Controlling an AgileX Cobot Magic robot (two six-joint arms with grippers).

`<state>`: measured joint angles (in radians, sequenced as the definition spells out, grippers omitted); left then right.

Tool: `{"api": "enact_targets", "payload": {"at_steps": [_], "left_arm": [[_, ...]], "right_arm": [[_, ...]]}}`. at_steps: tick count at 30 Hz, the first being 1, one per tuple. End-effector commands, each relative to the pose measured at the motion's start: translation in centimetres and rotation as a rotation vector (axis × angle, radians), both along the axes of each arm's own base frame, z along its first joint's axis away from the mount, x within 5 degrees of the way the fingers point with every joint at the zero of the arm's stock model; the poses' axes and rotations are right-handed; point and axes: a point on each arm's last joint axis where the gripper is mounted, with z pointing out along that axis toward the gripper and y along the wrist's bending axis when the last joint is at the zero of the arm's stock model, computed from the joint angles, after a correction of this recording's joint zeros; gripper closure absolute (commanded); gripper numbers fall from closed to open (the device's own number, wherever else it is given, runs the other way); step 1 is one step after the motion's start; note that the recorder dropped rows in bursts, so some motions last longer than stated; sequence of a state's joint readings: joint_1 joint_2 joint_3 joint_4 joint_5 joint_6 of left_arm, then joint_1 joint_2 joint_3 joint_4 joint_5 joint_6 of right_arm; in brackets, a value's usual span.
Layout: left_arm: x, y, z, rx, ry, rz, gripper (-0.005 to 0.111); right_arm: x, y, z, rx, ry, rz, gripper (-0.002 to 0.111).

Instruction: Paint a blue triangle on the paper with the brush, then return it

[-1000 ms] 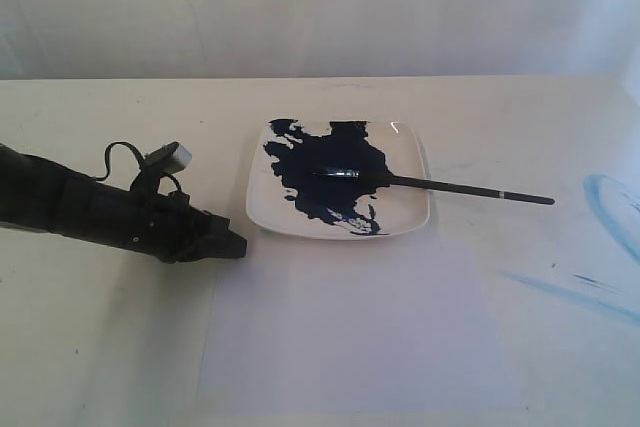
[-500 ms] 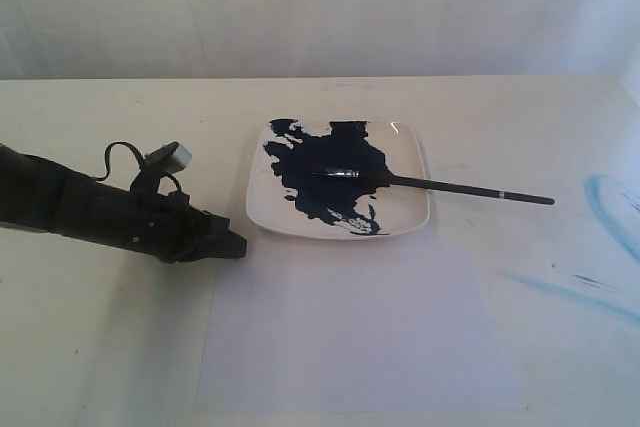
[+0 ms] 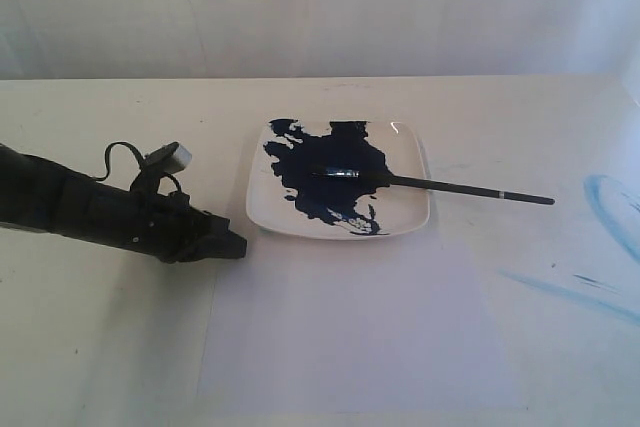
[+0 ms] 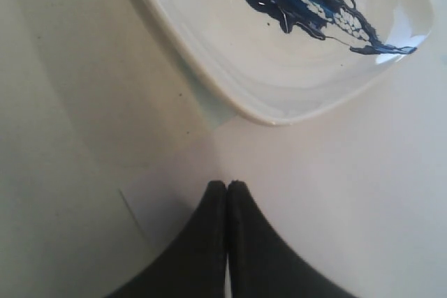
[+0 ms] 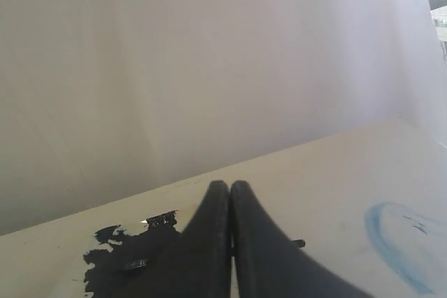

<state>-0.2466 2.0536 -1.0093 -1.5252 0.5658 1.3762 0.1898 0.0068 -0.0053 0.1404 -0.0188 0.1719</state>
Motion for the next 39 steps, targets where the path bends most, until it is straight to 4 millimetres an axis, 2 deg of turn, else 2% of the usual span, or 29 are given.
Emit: {"api": "enact_targets", "payload": {"at_steps": [1, 13, 17, 20, 21, 22, 25, 29, 31, 39], "left_arm": [[-0.3, -0.2, -0.7, 0.002, 0.028, -0.003, 0.107], [-0.3, -0.2, -0.7, 0.002, 0.028, -0.003, 0.107], [-0.3, -0.2, -0.7, 0.002, 0.028, -0.003, 0.107], [-0.3, -0.2, -0.7, 0.002, 0.028, -0.003, 0.107], [-0.3, -0.2, -0.7, 0.002, 0.028, -0.003, 0.107], [-0.3, -0.2, -0.7, 0.002, 0.028, -0.003, 0.107], [-0.3, -0.2, -0.7, 0.0, 0.029, -0.004, 0.107], [-0.3, -0.2, -0.7, 0.002, 0.028, -0.003, 0.107], [-0.3, -0.2, -0.7, 0.002, 0.028, -0.003, 0.107], [-0.3, -0.2, -0.7, 0.002, 0.028, -0.003, 0.107]], "right_arm": [[-0.1, 0.0, 0.1, 0.082, -0.016, 0.007, 0.108], [-0.1, -0.1, 0.2, 0.127, -0.017, 0.011, 0.108], [1.3, 0.2, 0.2, 0.102, 0.112, 0.004, 0.108], [3.6, 0.7, 3.1, -0.004, 0.185, 0.0, 0.108], [4.2, 0.8, 3.5, -0.03, 0.207, 0.001, 0.108], [5.5, 1.1, 4.2, -0.102, 0.272, 0.008, 0.108], [8.4, 1.7, 4.6, -0.231, 0.384, 0.028, 0.108], [11.5, 2.3, 4.2, -0.366, 0.43, 0.047, 0.108], [12.8, 2.5, 3.7, -0.378, 0.435, 0.042, 0.108], [15.5, 2.9, 1.7, -0.381, 0.534, 0.049, 0.108]]}}
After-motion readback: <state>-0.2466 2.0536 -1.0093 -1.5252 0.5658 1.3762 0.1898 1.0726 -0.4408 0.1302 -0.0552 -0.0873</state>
